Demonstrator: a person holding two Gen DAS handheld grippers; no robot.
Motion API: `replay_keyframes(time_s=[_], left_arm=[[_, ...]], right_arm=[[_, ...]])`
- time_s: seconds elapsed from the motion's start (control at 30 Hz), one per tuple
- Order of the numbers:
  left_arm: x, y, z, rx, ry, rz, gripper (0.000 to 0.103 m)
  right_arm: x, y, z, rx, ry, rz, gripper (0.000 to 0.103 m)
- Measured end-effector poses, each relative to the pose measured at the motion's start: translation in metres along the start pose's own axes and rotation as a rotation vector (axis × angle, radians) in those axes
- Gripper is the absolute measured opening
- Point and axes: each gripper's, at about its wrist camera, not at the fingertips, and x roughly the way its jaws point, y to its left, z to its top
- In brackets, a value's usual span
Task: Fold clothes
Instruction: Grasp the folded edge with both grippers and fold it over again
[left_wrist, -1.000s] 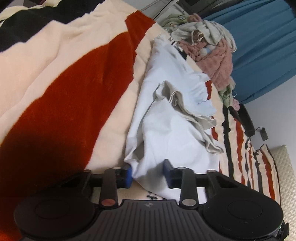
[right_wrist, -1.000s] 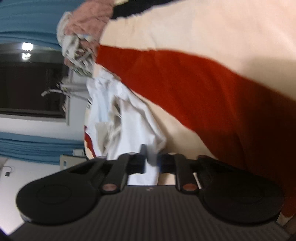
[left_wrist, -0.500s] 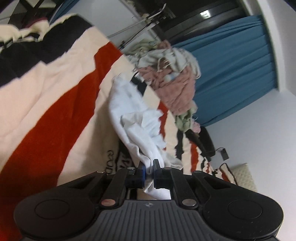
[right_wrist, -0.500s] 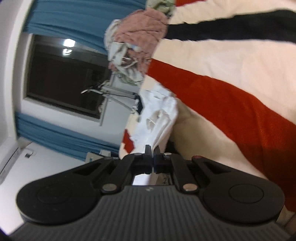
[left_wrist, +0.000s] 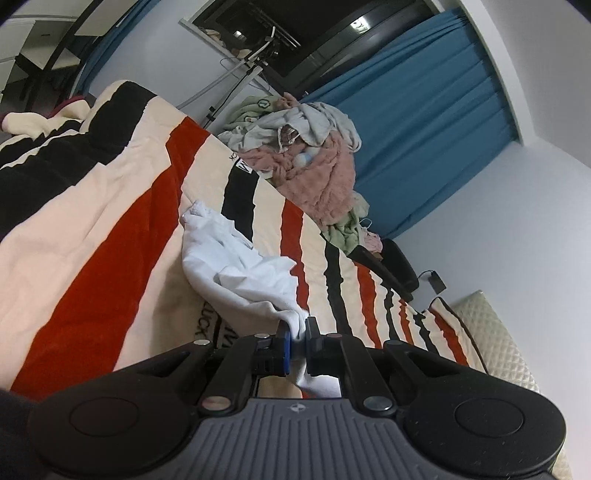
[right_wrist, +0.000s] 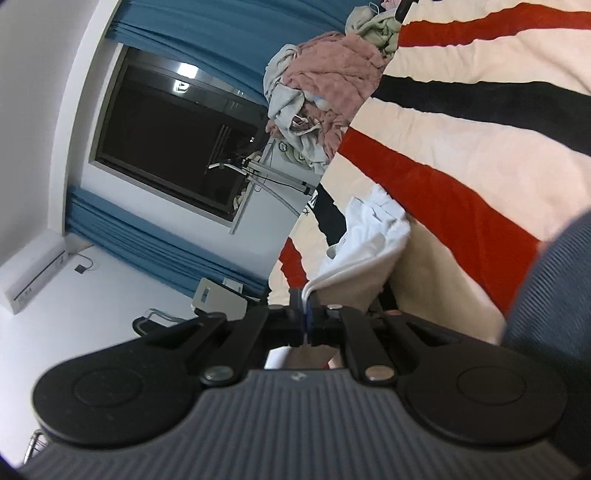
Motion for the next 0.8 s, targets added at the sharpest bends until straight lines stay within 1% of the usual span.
replay_keyframes(time_s=[0.1, 0.17, 0.3, 0.43, 0.57, 0.7, 0.8], left_arm=[[0.000, 0.001, 0.002, -0.002, -0.009, 0.008, 0.007], [0.009, 0.004, 0.010, -0.025, -0.010, 0.011, 0.007], [0.034, 0.004, 0.036, -0.051, -0.025, 0.041, 0.008], [0.072, -0.002, 0.071, -0.050, -0.032, 0.074, 0.008], [0.127, -0.006, 0.106, -0.021, -0.018, 0.127, 0.008], [0.183, 0.003, 0.129, -0.008, -0.002, 0.196, 0.008], [0.218, 0.021, 0.138, -0.009, -0.011, 0.221, 0.008]], right_arm=[[0.001, -0.003, -0.001, 0.014, 0.001, -0.003, 0.005], [0.012, 0.000, 0.003, 0.011, -0.002, -0.009, 0.005], [0.041, 0.008, 0.017, 0.019, -0.004, -0.021, 0.005], [0.080, 0.018, 0.038, 0.046, -0.010, -0.035, 0.005], [0.126, 0.022, 0.061, 0.061, -0.025, -0.069, 0.005], [0.182, 0.012, 0.081, 0.089, -0.014, -0.132, 0.005], [0.220, -0.002, 0.091, 0.068, -0.003, -0.187, 0.005]])
